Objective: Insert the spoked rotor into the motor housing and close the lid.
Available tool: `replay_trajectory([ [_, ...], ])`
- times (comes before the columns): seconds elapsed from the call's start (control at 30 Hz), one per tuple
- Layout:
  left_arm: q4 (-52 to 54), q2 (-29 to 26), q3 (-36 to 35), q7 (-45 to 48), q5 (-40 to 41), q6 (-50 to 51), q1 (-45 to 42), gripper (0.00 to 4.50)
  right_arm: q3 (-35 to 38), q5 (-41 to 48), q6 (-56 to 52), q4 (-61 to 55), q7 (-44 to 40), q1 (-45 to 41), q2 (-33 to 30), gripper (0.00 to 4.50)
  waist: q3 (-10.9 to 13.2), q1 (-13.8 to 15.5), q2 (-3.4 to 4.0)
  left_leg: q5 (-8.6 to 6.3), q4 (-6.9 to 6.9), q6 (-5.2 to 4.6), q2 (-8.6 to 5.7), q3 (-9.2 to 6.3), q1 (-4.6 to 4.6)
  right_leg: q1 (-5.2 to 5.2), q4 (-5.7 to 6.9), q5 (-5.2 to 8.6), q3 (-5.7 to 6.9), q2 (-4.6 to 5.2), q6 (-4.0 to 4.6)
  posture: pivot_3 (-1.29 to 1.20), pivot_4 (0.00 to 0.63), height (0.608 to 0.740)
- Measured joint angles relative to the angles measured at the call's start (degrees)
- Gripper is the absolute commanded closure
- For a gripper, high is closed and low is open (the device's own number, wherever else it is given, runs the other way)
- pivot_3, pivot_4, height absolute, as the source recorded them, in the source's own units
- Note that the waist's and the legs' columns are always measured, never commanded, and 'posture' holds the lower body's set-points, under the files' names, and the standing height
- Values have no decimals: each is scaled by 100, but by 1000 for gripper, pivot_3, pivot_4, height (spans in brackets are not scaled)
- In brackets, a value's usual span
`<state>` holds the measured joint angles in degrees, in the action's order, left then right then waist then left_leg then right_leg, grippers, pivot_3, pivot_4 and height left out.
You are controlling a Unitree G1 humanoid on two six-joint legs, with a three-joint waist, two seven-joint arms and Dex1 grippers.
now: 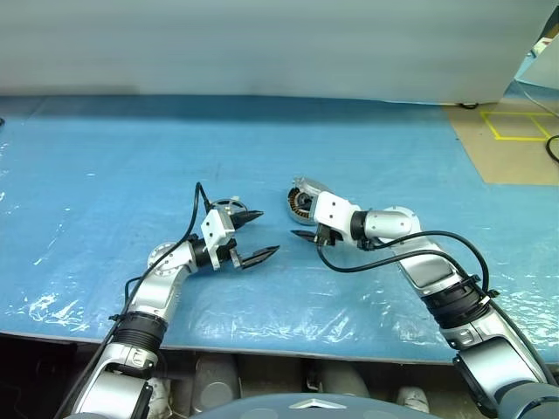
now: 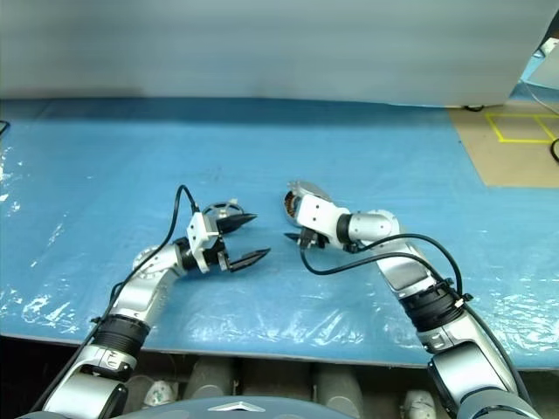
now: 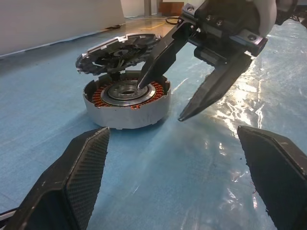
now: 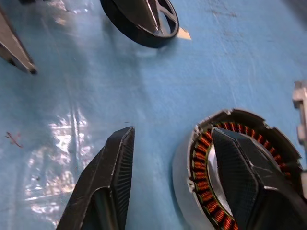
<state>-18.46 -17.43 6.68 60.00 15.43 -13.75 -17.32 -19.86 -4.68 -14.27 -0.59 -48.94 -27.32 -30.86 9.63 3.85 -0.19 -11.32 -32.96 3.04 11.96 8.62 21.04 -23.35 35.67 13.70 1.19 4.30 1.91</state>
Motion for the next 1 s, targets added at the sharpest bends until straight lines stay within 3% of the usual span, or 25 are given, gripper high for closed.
replay_trajectory([
  [0.17,0,0,1,1,0,1,0,0,-6,-194,15,163,57,1,-3,1823,0,-2,0,0,0,0,0,0,-1,0,0,0,0,0,0,0,150,740],
  [0.2,0,0,1,1,0,2,0,0,-8,-225,30,182,65,1,-1,1991,0,-1,0,0,0,0,0,0,-1,0,0,0,0,0,0,0,150,740],
  [0.27,0,0,1,1,0,4,0,0,-10,-300,82,220,107,1,0,2384,0,-1,0,0,0,0,0,0,-1,0,0,0,0,0,0,0,150,740],
  [0.47,-1,1,2,1,0,17,0,0,-13,-413,313,305,186,-14,43,4400,0,-2,0,0,-1,0,0,0,-3,1,2,0,0,0,0,0,150,740],
  [0.83,-3,0,4,-2,-8,32,0,0,-5,-486,386,422,260,-57,81,4457,0,-1,0,0,-2,0,0,0,-2,2,1,0,-1,0,0,0,150,740],
  [1.0,-12,1,7,-3,-25,33,1,0,94,-130,153,92,-256,95,-34,4457,0,5,0,-1,2,-2,0,0,0,1,-1,0,-1,0,0,0,150,740],
])
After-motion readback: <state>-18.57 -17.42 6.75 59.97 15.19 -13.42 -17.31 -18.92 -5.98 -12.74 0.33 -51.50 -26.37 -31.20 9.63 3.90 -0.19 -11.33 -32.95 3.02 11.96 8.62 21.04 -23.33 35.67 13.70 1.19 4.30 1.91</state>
